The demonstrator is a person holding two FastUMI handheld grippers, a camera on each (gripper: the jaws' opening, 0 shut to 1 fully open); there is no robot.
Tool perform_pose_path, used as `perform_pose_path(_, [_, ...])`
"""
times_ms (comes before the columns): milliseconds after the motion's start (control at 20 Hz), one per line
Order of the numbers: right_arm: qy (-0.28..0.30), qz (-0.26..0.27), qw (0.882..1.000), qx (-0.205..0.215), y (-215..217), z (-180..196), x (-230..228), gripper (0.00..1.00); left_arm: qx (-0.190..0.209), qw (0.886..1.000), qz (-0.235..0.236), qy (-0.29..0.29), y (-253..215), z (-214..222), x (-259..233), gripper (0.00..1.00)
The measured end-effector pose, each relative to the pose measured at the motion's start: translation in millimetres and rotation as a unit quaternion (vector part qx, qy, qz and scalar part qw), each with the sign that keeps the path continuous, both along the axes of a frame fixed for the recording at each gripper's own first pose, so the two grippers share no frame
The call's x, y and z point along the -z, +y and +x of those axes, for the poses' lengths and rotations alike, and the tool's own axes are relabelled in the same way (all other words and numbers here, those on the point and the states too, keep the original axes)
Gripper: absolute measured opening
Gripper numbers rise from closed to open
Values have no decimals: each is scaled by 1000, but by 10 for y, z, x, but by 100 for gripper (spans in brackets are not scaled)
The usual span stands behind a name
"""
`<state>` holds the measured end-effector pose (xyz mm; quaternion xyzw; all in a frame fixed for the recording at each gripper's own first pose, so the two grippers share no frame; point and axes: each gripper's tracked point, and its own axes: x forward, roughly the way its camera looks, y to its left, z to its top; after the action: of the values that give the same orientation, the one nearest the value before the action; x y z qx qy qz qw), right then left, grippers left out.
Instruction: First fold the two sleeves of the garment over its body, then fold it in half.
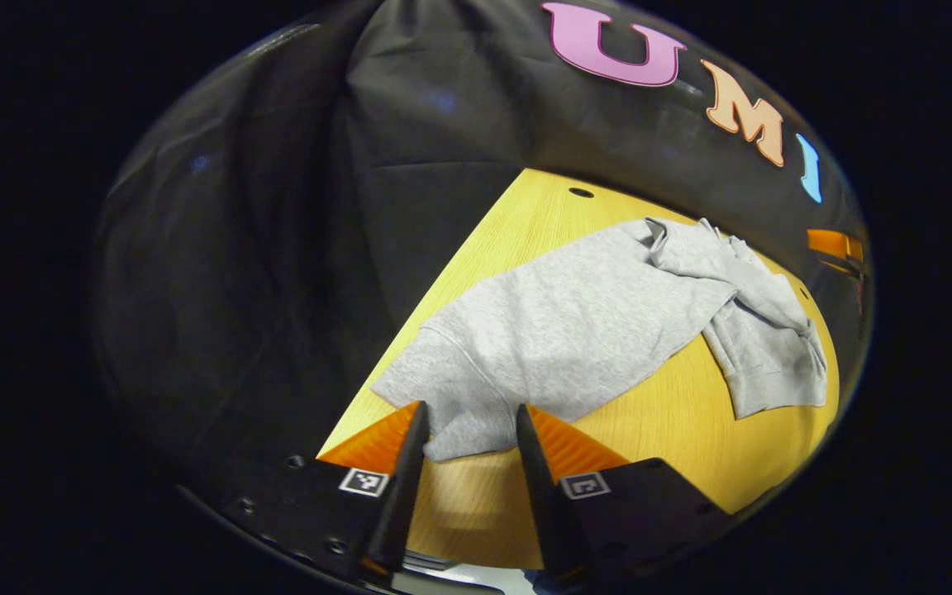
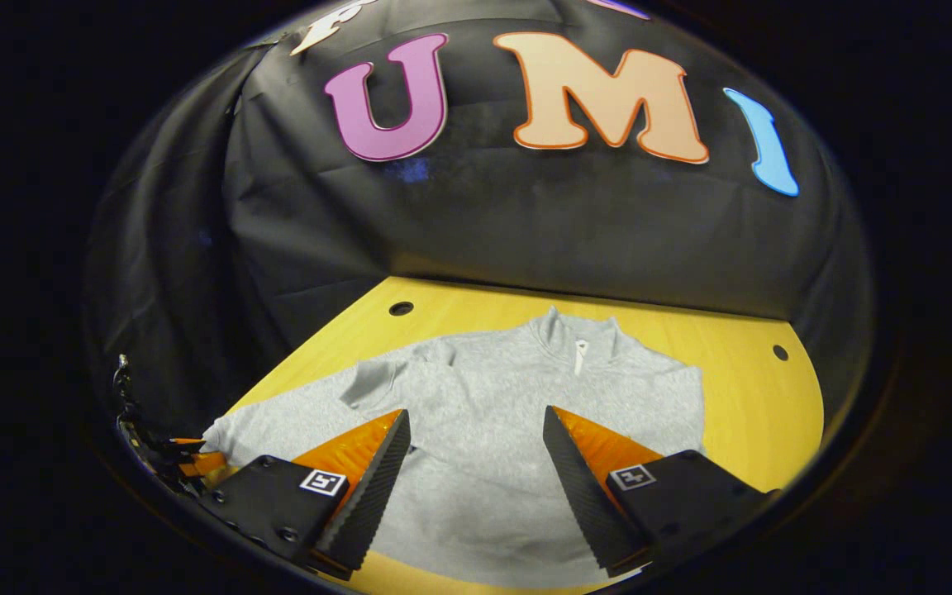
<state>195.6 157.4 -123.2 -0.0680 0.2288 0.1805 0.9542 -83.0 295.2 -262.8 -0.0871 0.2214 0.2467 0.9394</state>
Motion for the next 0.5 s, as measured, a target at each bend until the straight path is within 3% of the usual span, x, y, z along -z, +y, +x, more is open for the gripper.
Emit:
perform_pose_path(100, [-1,2,1000,13,-196,-95,-62,100,13,1000,-4,3,-28,57,-7,41])
perform_pose_path(150, [-2,7,1000,19,-275,-160,-109,100,18,1000,-5,5,-24,87,0,35])
perform_pose_path(200, [-3,12,1000,27,-359,-205,-152,99,17,1000,-5,9,-28,109,3,19])
perform_pose_path(300, [-8,22,999,43,-556,-294,-257,99,22,1000,3,19,-41,131,-3,9])
perform_pose_path(500, [-23,23,996,79,-995,-419,-401,99,14,999,-3,34,-55,160,-18,1])
